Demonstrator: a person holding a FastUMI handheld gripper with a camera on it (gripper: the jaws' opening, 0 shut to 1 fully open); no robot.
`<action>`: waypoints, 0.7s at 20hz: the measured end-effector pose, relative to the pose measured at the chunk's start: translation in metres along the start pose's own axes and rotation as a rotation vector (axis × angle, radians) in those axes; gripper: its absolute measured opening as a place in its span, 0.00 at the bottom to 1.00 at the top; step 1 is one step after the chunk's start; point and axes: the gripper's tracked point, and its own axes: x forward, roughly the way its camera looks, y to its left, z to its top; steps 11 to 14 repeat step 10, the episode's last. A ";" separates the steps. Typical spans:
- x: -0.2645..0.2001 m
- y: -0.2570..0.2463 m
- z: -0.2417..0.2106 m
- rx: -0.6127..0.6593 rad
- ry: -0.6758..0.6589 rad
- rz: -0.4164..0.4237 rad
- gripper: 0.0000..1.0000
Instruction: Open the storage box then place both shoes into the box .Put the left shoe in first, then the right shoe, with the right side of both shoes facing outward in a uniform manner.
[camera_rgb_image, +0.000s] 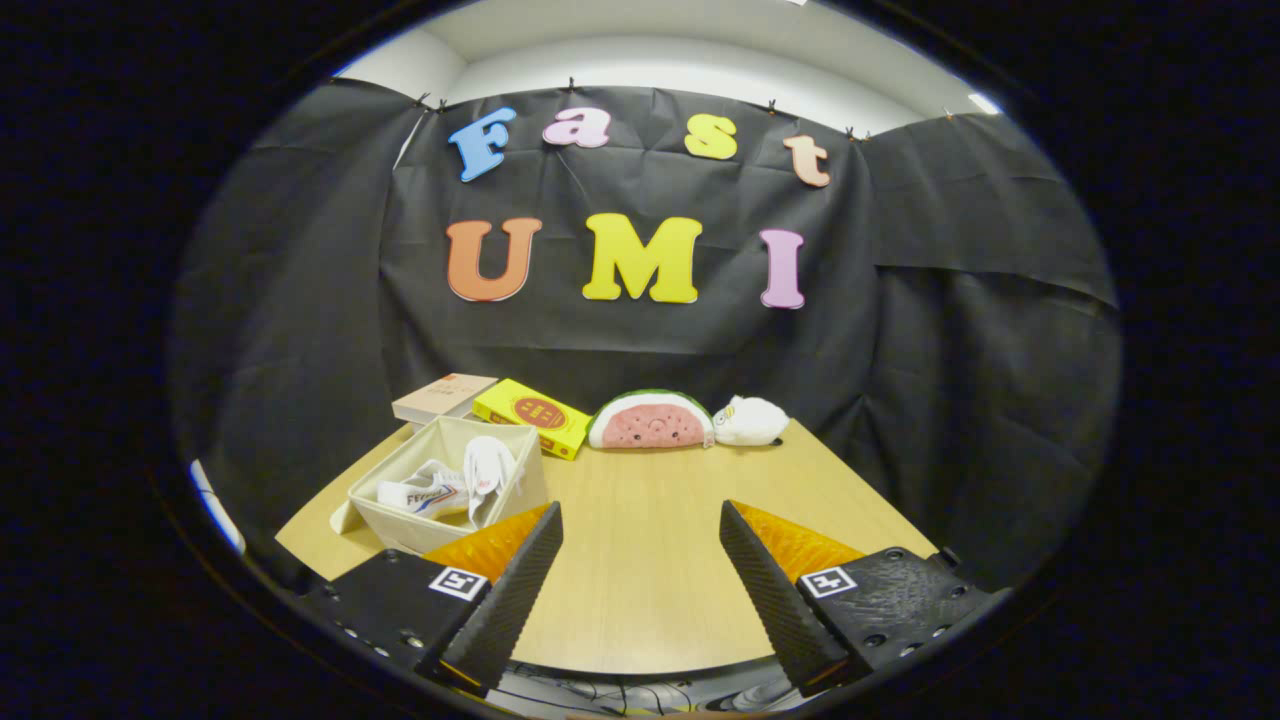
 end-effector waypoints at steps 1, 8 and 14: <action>-0.005 -0.003 -0.002 -0.001 -0.015 -0.007 0.98; -0.032 -0.001 -0.008 0.010 -0.085 0.001 0.98; -0.036 -0.001 -0.006 0.019 -0.093 -0.003 0.97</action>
